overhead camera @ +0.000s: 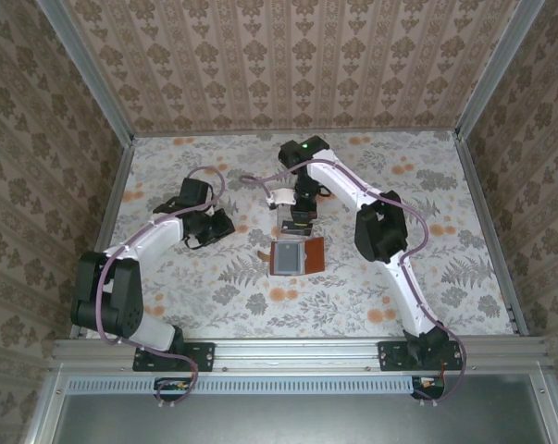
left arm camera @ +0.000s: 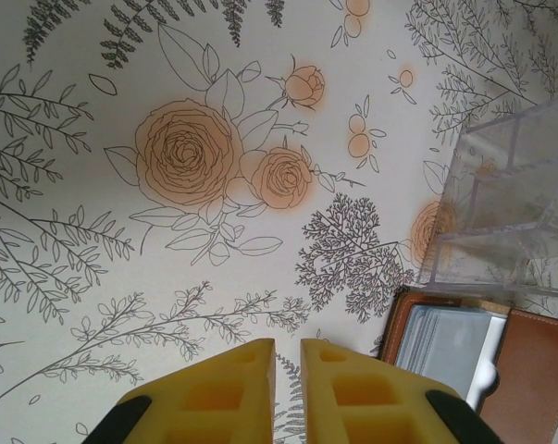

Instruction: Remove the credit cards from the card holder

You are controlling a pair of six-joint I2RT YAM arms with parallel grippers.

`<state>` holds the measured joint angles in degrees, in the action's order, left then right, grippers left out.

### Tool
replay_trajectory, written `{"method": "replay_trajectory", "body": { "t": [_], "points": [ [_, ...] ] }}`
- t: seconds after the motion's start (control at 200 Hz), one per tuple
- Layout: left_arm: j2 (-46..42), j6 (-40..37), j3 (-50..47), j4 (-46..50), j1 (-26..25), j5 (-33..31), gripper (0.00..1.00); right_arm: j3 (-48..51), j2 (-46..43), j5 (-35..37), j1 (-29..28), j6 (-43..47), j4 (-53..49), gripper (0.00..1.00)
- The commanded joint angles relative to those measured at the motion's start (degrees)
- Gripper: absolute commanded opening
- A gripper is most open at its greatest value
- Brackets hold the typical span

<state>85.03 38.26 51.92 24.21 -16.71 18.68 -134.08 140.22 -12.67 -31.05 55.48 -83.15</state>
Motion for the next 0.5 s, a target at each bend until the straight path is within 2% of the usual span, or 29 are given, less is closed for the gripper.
{"method": "replay_trajectory", "body": {
  "t": [0.0,0.255,0.495],
  "points": [
    [-0.21,-1.51,0.96,1.07,0.74,0.83,0.17,-2.27,2.4,-3.27,-0.6,0.27,-4.37,0.0],
    [-1.21,-1.96,0.51,1.11,1.15,1.01,0.17,-4.18,2.92,-2.69,-0.86,-0.32,-4.73,0.16],
    [-1.86,-2.14,0.49,1.47,1.42,0.88,0.17,-7.11,1.71,0.89,-0.77,-1.11,-3.06,0.17]
  ]
}}
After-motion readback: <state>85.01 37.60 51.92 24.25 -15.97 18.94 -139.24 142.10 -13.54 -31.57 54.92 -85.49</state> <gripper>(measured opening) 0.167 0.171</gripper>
